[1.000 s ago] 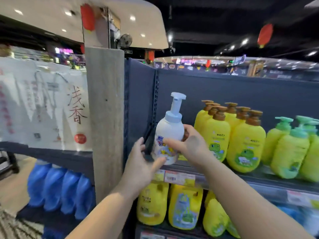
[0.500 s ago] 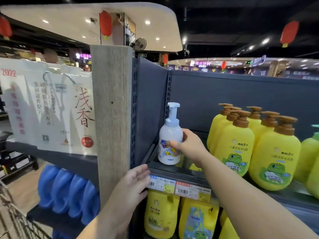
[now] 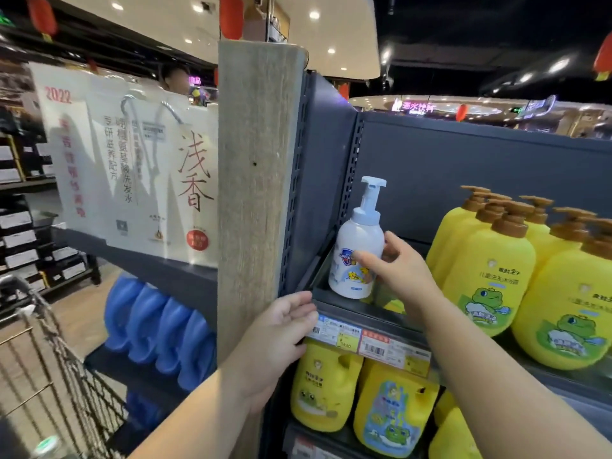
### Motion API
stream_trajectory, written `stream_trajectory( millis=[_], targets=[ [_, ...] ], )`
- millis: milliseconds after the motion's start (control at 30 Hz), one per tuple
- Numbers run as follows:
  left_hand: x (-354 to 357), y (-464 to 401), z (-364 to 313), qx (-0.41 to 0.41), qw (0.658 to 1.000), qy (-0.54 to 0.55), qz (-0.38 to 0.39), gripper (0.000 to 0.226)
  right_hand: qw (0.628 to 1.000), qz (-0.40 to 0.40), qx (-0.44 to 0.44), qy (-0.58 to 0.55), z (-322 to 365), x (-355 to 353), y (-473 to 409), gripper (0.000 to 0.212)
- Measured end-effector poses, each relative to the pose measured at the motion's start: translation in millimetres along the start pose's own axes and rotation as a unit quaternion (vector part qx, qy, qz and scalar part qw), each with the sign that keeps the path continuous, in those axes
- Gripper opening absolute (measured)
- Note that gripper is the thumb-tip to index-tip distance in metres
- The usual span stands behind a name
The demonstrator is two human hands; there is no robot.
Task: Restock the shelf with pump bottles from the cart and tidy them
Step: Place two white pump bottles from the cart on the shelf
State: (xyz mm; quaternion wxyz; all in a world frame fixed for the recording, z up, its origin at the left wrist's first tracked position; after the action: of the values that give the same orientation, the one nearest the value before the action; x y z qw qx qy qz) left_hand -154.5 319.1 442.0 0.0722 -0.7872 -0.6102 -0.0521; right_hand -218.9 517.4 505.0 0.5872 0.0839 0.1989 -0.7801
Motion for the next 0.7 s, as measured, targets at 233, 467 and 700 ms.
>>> stream_trajectory(
  millis=[233, 467, 700],
  targets=[
    [-85.3, 70.3, -4.4, -0.016, 0.999, 0.007, -0.045, 0.031, 0.984, -0.001, -0.091, -0.152, 38.9, 100.0, 153.7, 0.01],
    [-286.6, 187.0, 88.6, -0.102, 0.948, 0.018, -0.3, 0.033, 0.959, 0.277, 0.031, -0.053, -43.2, 342.2, 196.4, 0.013],
    [-438.6, 260.8, 238.1, -0.241, 0.832, -0.007, -0.5, 0.022, 0.864, 0.426, 0.228, 0.142, -238.6, 576.7, 258.3, 0.036]
  ],
)
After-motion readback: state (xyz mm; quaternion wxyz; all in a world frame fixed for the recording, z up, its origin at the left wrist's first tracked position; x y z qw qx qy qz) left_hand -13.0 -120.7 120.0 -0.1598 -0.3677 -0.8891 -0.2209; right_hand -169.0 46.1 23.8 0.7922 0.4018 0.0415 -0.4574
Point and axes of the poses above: each hand's wrist, its own y-axis away from the middle knuckle, its own x-axis out of the palm, z = x × y, the point moved 6 cm from there along -y, towards the middle knuckle, and after that the axes turned 5 degrees about x, right-handed, at the moved point
